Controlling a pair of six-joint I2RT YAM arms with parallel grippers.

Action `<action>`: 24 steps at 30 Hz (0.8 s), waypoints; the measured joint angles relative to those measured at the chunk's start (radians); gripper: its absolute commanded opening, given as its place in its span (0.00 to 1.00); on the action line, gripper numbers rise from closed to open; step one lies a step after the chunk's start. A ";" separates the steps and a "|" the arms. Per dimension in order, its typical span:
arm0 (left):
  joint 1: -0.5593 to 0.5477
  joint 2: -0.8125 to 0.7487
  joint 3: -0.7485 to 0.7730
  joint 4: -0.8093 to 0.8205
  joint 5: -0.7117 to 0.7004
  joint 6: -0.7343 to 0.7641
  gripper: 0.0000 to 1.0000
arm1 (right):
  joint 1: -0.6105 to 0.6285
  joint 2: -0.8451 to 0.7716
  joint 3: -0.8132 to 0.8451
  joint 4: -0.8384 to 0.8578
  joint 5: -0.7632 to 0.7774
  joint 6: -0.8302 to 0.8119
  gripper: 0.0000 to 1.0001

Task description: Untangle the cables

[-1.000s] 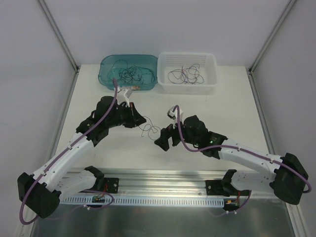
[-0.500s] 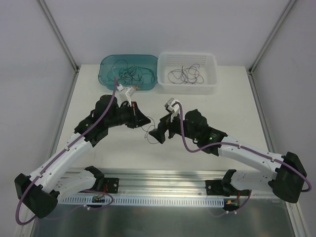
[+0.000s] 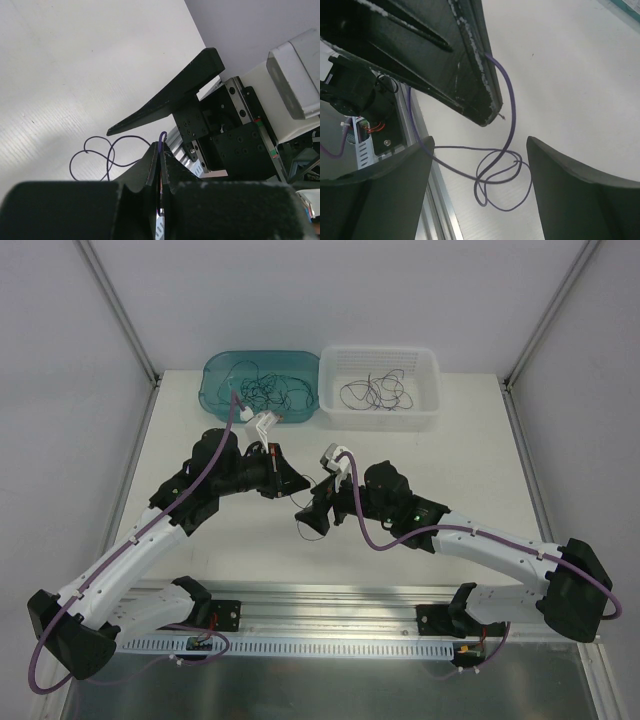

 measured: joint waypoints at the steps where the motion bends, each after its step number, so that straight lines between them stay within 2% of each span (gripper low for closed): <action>1: 0.000 0.000 0.000 0.000 0.001 0.000 0.00 | 0.002 0.000 0.000 0.000 -0.005 -0.001 0.77; 7: 0.000 0.000 0.000 0.000 0.001 -0.006 0.00 | 0.003 0.000 0.002 0.003 -0.022 -0.003 0.49; 8: 0.000 0.000 0.000 0.000 0.001 -0.008 0.00 | 0.003 0.000 0.002 0.006 -0.023 -0.004 0.37; 9: 0.000 0.000 0.000 0.000 0.001 -0.009 0.00 | 0.003 0.000 0.002 0.010 -0.023 -0.007 0.30; 13: 0.000 0.005 0.005 0.000 0.002 -0.020 0.00 | 0.003 0.001 0.002 0.032 -0.031 0.003 0.17; 16: 0.000 0.010 0.011 0.001 0.002 -0.026 0.01 | 0.003 0.004 0.002 0.045 -0.038 0.007 0.01; 17: 0.000 0.010 0.011 0.001 0.002 -0.027 0.15 | 0.003 0.005 0.002 0.046 -0.039 0.006 0.01; 20: 0.000 0.010 0.011 0.000 -0.011 -0.027 0.41 | 0.003 0.005 0.002 0.043 -0.037 0.007 0.01; 21: 0.000 0.008 0.011 0.000 -0.027 -0.027 0.53 | 0.003 0.005 0.002 0.043 -0.035 0.006 0.01; 23: 0.000 0.002 0.011 -0.002 -0.061 -0.023 0.66 | 0.003 0.003 0.001 0.026 -0.024 0.003 0.01; 24: 0.000 -0.003 0.011 -0.005 -0.088 -0.018 0.85 | 0.003 0.001 -0.002 0.016 -0.016 0.002 0.01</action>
